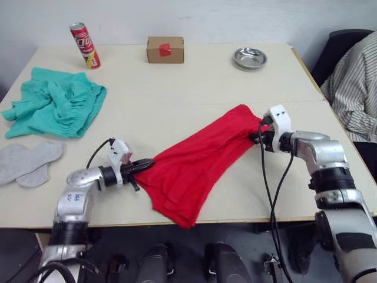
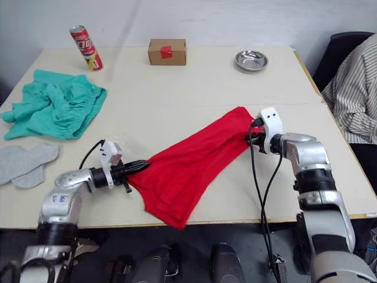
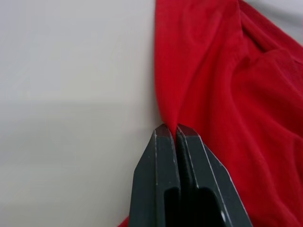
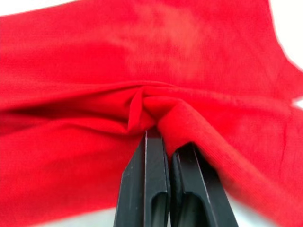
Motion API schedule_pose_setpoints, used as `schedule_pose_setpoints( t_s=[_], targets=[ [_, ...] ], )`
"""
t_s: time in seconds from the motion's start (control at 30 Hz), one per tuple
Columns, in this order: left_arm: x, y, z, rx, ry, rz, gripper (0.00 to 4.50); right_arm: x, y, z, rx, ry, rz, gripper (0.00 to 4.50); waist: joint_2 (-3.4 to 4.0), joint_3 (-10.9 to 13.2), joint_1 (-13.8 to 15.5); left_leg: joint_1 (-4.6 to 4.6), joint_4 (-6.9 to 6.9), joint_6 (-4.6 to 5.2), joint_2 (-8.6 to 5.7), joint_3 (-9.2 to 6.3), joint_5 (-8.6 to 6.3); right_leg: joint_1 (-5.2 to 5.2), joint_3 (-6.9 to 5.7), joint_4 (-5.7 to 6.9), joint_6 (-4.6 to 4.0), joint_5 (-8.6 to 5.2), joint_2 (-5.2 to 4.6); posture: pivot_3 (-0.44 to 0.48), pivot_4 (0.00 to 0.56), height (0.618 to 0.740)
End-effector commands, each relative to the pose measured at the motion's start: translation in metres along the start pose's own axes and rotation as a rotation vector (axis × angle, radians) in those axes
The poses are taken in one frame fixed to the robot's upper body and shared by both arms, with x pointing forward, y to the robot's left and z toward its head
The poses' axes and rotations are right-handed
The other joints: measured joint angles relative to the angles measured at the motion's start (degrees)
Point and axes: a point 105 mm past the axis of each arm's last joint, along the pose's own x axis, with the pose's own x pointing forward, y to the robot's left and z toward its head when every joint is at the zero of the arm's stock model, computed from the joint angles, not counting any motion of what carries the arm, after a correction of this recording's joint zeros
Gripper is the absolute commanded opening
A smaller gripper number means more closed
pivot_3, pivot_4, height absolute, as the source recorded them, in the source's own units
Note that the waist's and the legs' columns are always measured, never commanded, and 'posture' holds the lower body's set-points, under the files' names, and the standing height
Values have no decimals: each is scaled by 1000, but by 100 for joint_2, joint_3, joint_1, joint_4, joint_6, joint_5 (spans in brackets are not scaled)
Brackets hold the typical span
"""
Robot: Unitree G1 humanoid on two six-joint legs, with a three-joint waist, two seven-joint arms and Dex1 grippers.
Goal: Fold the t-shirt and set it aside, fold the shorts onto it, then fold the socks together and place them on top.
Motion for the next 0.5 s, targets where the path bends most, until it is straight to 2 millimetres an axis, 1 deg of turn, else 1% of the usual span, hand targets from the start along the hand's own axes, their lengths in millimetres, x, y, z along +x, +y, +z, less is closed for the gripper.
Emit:
schedule_pose_setpoints(
  t_s=[0.03,0.17,0.23,0.27,0.33,0.37,0.4,0.43,0.47,0.5],
  targets=[
    [-3,-21,14,-10,-70,85,38,6,-8,12,-79,-22,-30,0,0,0,16,1,0,0,-1,1,0,2,1,-1,0,0,0,0,150,740],
    [-5,-39,7,-109,-82,132,38,9,-10,19,-118,-39,-23,0,0,0,50,2,1,1,-1,-3,1,10,-3,-7,0,0,-1,0,150,740],
    [-6,-46,7,-156,-95,130,468,6,-7,20,-57,-43,32,0,0,0,65,3,1,1,-1,-2,0,11,-3,-8,0,0,0,0,150,740],
    [-6,-51,10,-155,-109,102,673,2,-6,20,-47,-33,66,202,0,0,76,3,0,1,-1,-2,1,11,-3,-8,0,0,0,0,150,740],
    [-8,-51,16,-117,-107,74,1251,-6,-7,16,-57,2,105,640,0,0,110,3,1,0,-1,-3,1,11,-4,-16,0,0,0,0,150,740],
    [-9,-48,22,-93,-109,52,1635,-11,-8,13,-65,18,124,1035,0,0,128,3,1,-1,0,-3,1,10,-4,-19,-1,0,0,0,150,740],
    [-11,-41,26,-84,-98,37,1887,-18,-8,10,-66,31,150,1292,0,0,156,3,0,-2,0,-4,1,10,-5,-27,-1,-1,0,0,150,740],
    [-12,-35,31,-79,-84,15,2232,-27,-6,6,-58,46,180,1675,1,0,181,1,1,-3,-1,-9,2,10,-9,-32,-2,-1,0,0,150,740],
    [-13,-31,37,-79,-78,-21,2616,-36,-4,2,-47,64,208,2094,1,0,204,-2,1,-4,-1,-16,2,11,-14,-36,-3,0,-1,0,150,740],
    [-13,-28,44,-76,-70,-70,2885,-47,0,-3,-35,80,239,2386,2,1,241,-1,1,-6,-1,-19,2,12,-15,-39,-4,0,-1,0,150,740]
  ],
)
